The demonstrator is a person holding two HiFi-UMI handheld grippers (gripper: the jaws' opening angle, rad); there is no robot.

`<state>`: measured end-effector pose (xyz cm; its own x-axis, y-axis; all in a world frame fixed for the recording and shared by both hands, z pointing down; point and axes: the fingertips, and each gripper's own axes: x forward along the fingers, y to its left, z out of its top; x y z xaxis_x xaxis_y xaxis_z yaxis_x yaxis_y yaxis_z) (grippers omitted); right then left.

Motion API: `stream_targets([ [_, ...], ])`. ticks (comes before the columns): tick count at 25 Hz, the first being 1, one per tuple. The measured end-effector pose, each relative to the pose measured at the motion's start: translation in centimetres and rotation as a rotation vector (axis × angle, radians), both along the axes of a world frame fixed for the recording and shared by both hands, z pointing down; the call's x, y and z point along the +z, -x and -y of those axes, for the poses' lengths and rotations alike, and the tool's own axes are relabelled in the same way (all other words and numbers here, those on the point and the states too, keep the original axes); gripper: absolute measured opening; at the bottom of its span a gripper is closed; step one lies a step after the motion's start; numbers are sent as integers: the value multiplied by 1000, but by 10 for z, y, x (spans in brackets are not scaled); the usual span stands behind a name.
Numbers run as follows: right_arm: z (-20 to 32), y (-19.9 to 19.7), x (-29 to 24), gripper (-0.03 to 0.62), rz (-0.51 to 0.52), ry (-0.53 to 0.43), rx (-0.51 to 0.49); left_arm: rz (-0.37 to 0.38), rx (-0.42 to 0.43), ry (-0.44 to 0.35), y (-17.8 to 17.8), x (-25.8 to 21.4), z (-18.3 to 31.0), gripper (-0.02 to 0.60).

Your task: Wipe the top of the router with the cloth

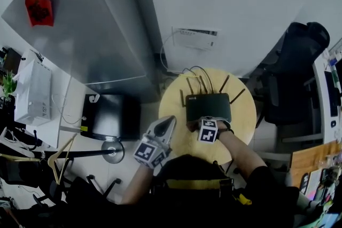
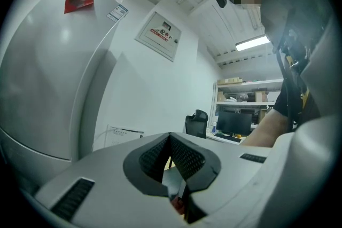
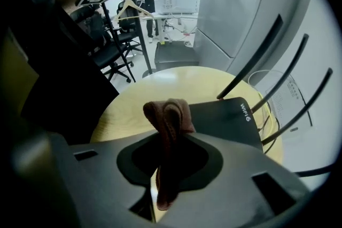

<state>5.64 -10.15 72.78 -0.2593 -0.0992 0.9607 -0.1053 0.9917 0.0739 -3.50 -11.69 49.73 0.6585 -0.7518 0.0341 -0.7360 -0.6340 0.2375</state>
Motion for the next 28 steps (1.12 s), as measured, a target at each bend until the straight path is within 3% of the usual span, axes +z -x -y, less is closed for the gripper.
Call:
stream_targets([
  [2,12,-4,-12,63,15,-47,-2,-6,-7,-9,-1,0,3,-6],
  [7,82,-29,-38,63,-37,-293,20,-6,-18,-13,-4,-4,8,-6],
  [11,123,-47,-44,63,-85,-385,37,26,-42,-38,-1,-8,10,-6],
  [21,158,-61,-8,63,-204,-436,39,49,-122,5,12,-1,5,-5],
  [28,137,-56,8,63,-195,-307,34,40,-131,20,17,4,2,-6],
])
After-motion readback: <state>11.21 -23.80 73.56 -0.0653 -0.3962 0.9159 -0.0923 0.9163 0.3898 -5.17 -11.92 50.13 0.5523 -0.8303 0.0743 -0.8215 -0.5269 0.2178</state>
